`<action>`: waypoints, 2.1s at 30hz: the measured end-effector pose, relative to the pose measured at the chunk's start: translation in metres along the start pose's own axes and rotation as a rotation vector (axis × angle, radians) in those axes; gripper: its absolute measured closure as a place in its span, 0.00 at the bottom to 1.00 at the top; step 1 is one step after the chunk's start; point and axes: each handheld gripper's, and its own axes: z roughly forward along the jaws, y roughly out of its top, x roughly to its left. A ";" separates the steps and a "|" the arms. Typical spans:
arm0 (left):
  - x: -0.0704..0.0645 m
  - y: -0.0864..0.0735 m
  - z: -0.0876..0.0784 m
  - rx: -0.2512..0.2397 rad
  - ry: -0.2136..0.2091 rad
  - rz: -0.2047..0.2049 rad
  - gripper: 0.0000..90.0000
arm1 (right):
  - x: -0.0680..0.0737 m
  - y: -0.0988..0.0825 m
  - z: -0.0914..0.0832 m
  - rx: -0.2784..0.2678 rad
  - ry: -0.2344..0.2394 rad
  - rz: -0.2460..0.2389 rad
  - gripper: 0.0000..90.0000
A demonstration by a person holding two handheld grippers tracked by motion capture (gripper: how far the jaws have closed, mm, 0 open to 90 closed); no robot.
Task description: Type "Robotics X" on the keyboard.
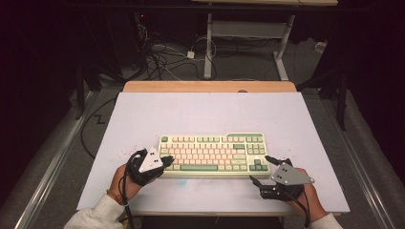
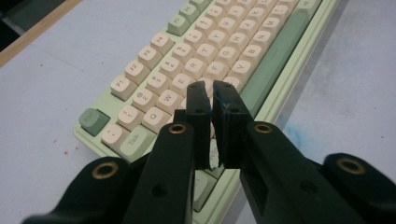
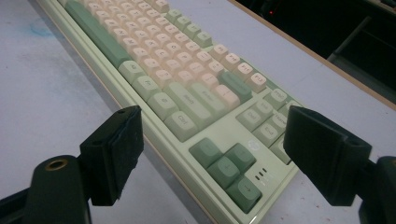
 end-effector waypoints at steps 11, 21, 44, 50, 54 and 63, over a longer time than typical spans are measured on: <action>0.001 -0.008 -0.003 0.012 0.011 -0.004 0.93 | 0.001 0.000 0.002 0.012 0.001 -0.008 0.23; 0.003 -0.014 -0.006 0.021 0.019 -0.014 0.93 | 0.002 0.001 0.002 0.016 0.000 -0.012 0.24; 0.002 -0.032 -0.013 0.028 0.051 -0.045 0.88 | 0.011 0.038 0.030 0.017 0.151 0.016 0.88; 0.002 -0.033 -0.013 0.026 0.055 -0.039 0.85 | 0.015 0.052 0.042 0.019 0.187 0.017 1.00; 0.001 -0.032 -0.013 0.025 0.055 -0.030 0.80 | 0.022 0.059 0.051 0.020 0.216 -0.007 1.00; 0.000 -0.030 -0.012 0.013 0.062 -0.021 0.55 | 0.033 0.067 0.074 0.050 0.251 -0.046 1.00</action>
